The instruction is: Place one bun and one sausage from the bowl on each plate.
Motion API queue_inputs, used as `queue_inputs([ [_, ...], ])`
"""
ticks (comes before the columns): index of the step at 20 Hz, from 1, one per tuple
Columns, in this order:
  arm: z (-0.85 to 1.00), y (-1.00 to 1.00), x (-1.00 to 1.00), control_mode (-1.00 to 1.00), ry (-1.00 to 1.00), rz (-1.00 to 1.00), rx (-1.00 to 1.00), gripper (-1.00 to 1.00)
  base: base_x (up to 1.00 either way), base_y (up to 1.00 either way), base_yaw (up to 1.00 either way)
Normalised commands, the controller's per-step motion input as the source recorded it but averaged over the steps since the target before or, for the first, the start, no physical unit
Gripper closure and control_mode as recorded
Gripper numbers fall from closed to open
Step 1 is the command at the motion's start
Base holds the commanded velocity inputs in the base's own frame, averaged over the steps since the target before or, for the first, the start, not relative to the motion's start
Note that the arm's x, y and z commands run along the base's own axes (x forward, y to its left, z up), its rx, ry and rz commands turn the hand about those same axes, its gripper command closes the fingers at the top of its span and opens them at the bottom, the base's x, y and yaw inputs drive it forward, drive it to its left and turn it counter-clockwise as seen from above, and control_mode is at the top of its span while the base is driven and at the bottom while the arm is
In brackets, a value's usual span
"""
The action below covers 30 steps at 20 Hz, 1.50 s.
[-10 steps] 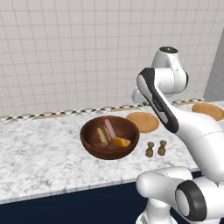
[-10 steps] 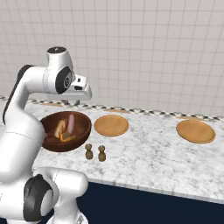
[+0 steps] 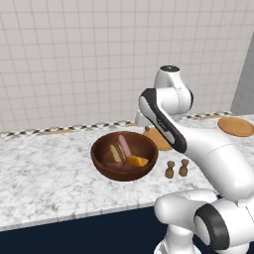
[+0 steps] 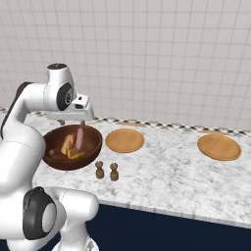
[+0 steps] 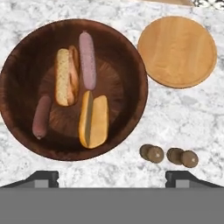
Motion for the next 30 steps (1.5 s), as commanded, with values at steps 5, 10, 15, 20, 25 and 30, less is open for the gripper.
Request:
queue_inputs([
  [5, -0.56, 0.42, 0.36, -1.00, 0.29, 0.00, 0.00, -1.00, 0.00, 0.00, 0.00],
  [10, -0.51, 0.11, 0.29, -1.00, 0.14, 0.00, 0.00, -1.00, 0.00, 0.00, 0.00],
  [15, -0.69, 0.08, -0.25, -1.00, 0.01, 0.00, -0.10, -1.00, 0.00, 0.00, 0.00],
  [20, -0.23, 0.09, -0.08, -1.00, 0.00, 0.00, -0.08, -1.00, 0.00, 0.00, 0.00],
  [25, -0.16, 0.00, 0.00, -1.00, 0.04, 0.00, -0.01, -1.00, 0.00, 0.00, 0.00],
  [30, -0.37, 0.00, 0.00, -1.00, 0.09, 0.00, 0.00, -1.00, 0.00, 0.00, 0.00],
])
